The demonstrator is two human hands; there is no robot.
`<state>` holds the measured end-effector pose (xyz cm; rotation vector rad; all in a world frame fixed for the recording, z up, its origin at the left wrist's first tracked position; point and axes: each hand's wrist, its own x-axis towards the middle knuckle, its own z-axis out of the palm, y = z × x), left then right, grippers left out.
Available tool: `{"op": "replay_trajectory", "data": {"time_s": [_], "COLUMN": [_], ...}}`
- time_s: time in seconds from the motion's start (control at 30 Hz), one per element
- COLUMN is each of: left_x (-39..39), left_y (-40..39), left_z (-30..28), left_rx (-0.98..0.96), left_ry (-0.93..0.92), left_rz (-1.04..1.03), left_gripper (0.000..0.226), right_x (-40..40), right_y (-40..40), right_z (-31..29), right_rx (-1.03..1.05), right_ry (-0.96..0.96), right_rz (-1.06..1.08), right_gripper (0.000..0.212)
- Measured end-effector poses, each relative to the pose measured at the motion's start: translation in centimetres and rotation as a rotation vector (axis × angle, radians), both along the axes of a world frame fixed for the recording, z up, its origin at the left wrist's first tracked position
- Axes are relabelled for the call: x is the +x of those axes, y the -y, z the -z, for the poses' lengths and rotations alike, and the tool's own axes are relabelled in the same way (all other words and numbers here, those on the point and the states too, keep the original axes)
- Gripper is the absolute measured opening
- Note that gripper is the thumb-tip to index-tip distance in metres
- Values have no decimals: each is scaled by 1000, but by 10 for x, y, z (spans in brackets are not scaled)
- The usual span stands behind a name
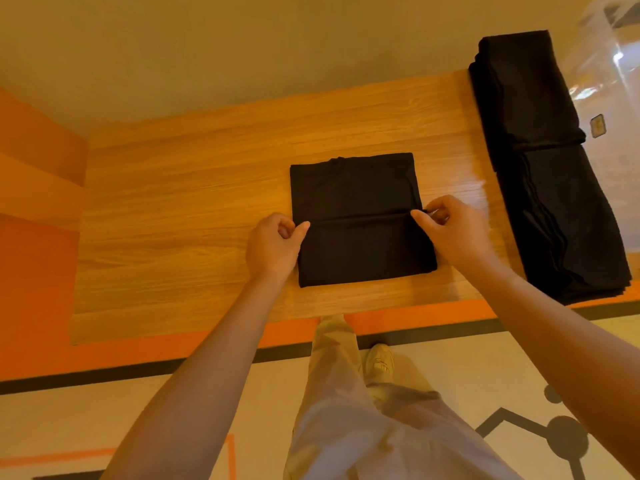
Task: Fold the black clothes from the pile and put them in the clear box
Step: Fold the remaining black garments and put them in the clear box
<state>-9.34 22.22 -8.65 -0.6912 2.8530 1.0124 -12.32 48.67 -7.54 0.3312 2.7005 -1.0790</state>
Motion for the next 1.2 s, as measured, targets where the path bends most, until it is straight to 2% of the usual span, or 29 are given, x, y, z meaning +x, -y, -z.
{"op": "replay_trajectory", "data": {"time_s": [0.1,0.17,0.23,0.3,0.4,0.53,0.77,0.9,1.0,1.13,1.2], "left_x": [11,21,31,37,43,51,45,-3,-55,-109,-126], "left_y": [-8,-27,-47,-53,-38,-23,-5,22,33,32,29], "left_z": [-1,-3,4,18,30,31,23,5,-10,-22,-27], "left_rx": [-266,-345,-347,-360,-413,-452,-444,-418,-430,-486,-432], "left_ry": [-160,-253,-219,-125,26,104,138,59,100,106,159], "left_rz": [68,273,554,682,640,583,649,642,636,716,728], "left_gripper": [34,39,48,56,66,74,67,63,60,46,37], "right_x": [6,14,26,37,41,40,30,-13,-63,-113,-125], "right_y": [6,21,39,51,40,16,3,11,23,40,49], "right_z": [-2,-1,8,23,35,33,24,9,1,-11,-18], "right_rx": [202,249,269,369,492,553,568,506,520,576,623], "right_ry": [-260,-408,-395,-293,-191,-138,-59,-104,-149,-39,29], "right_rz": [-97,-250,-429,-564,-596,-554,-584,-582,-612,-666,-672], "right_gripper": [39,40,46,55,63,69,67,63,60,51,48]}}
